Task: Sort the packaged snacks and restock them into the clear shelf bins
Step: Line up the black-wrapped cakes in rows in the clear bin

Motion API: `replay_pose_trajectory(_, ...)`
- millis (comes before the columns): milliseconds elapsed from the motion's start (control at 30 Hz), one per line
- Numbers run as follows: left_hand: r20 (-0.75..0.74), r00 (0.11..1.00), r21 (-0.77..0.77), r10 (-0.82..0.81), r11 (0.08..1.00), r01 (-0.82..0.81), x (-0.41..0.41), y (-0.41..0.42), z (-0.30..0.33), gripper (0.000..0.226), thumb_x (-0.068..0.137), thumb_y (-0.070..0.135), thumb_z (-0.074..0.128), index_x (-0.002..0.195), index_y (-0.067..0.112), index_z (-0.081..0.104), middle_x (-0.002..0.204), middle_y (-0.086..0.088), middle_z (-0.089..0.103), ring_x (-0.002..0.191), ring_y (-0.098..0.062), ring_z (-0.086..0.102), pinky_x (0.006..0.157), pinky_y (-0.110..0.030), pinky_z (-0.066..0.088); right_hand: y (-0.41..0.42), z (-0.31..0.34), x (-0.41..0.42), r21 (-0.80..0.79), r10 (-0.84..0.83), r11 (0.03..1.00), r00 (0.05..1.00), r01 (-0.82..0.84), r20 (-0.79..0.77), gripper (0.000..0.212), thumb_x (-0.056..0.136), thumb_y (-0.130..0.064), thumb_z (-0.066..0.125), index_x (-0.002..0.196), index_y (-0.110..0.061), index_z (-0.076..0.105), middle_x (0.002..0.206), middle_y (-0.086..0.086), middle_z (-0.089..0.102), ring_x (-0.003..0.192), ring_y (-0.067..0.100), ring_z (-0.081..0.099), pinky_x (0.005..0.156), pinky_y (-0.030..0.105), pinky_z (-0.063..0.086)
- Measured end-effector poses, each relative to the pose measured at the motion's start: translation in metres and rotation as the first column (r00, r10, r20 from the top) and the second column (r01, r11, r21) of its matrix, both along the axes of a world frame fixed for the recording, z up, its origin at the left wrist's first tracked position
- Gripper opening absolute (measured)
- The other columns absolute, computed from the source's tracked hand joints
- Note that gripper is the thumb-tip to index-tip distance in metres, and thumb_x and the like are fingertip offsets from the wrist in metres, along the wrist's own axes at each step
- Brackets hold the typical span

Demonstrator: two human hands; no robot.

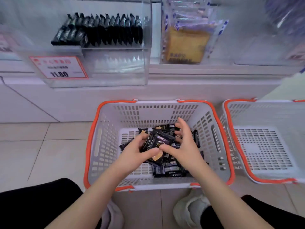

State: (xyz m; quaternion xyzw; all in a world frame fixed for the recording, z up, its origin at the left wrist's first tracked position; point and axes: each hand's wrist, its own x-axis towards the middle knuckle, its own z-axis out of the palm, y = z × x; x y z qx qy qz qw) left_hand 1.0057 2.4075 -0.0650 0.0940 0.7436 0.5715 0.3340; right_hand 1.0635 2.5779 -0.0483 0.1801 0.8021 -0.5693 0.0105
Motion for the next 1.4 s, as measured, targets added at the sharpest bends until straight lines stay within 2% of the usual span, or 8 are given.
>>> replay_pose_trajectory(167,0.023,0.973,0.289,0.231,0.93,-0.228,-0.001,0.002,0.056,0.065,0.051,0.044,0.076,0.108,0.025,0.052,0.101,0.004,0.068,0.09,-0.005,0.067,0.068,-0.015,0.051,-0.021,0.037,0.009,-0.635,-0.07,0.769,0.997,0.07,0.025,0.067,0.068,-0.044,0.073,0.128,-0.025,0.05,0.13,-0.001,0.059,0.115,0.014,0.058,0.096,0.035,0.047)
replay_pose_trajectory(333,-0.054,0.944,0.361,0.325,0.888,-0.285,-0.006,-0.007,0.099,0.063,0.054,0.043,0.073,0.112,0.023,0.054,0.107,0.004,0.067,0.1,-0.006,0.063,0.079,-0.019,0.05,-0.044,0.081,-0.009,-0.424,0.046,0.898,0.982,-0.122,-0.184,0.031,0.09,-0.014,0.058,0.118,-0.027,0.058,0.114,-0.013,0.067,0.108,0.004,0.061,0.083,0.015,0.049)
replay_pose_trajectory(533,-0.038,0.915,0.513,0.401,0.794,-0.326,-0.022,-0.032,0.137,0.045,0.067,0.037,0.074,0.107,0.024,0.059,0.084,0.004,0.071,0.083,-0.007,0.065,0.072,-0.018,0.051,-0.075,0.131,-0.043,-0.324,0.142,0.919,0.955,-0.225,-0.261,0.045,0.069,-0.045,0.068,0.111,-0.034,0.056,0.108,-0.015,0.068,0.103,0.0,0.062,0.082,0.016,0.051)
replay_pose_trajectory(633,-0.112,0.891,0.509,0.439,0.795,-0.328,-0.038,-0.049,0.159,0.041,0.065,0.045,0.068,0.103,0.031,0.063,0.088,0.006,0.07,0.087,-0.01,0.063,0.08,-0.029,0.048,-0.088,0.155,-0.067,-0.279,0.17,0.926,0.939,-0.256,-0.297,0.039,0.074,-0.032,0.072,0.11,-0.027,0.055,0.108,-0.008,0.068,0.105,0.006,0.062,0.089,0.025,0.052)
replay_pose_trajectory(900,-0.649,0.628,0.262,0.43,0.901,-0.346,-0.111,-0.089,0.217,0.016,0.089,0.025,0.055,0.104,0.03,0.056,0.113,0.003,0.06,0.111,-0.012,0.055,0.102,-0.031,0.04,-0.09,0.231,-0.159,0.043,0.103,0.995,0.929,-0.094,-0.356,0.024,0.076,-0.033,0.072,0.091,-0.025,0.056,0.095,-0.002,0.068,0.091,0.017,0.064,0.083,0.035,0.051)
replay_pose_trajectory(1033,-0.888,0.46,-0.202,-0.019,0.914,-0.352,-0.164,-0.09,0.235,0.025,0.092,0.012,0.049,0.114,0.017,0.06,0.11,0.002,0.06,0.108,-0.017,0.055,0.089,-0.019,0.036,-0.085,0.239,-0.208,0.425,0.172,0.898,0.98,-0.115,-0.098,0.032,0.073,-0.039,0.068,0.085,-0.012,0.057,0.077,0.004,0.066,0.071,0.022,0.062,0.065,0.035,0.053)
replay_pose_trajectory(1167,-0.69,0.483,-0.718,-0.539,0.589,-0.37,-0.207,-0.074,0.23,0.031,0.092,0.008,0.04,0.118,0.019,0.052,0.115,-0.006,0.056,0.104,-0.026,0.055,0.075,-0.036,0.046,-0.095,0.219,-0.245,0.653,0.24,0.661,0.929,-0.37,0.283,0.023,0.072,-0.031,0.064,0.068,-0.009,0.059,0.062,0.004,0.056,0.054,0.02,0.053,0.052,0.027,0.048)
replay_pose_trajectory(1400,-0.465,0.554,-0.881,-0.69,0.423,-0.212,-0.242,-0.061,0.208,0.018,0.088,0.019,0.051,0.105,0.015,0.055,0.11,-0.006,0.053,0.099,-0.026,0.054,0.067,-0.036,0.043,-0.11,0.176,-0.28,0.706,0.163,0.634,0.947,-0.316,0.277,0.032,0.083,-0.034,0.063,0.095,-0.006,0.052,0.09,0.006,0.06,0.087,0.027,0.061,0.059,0.027,0.041)
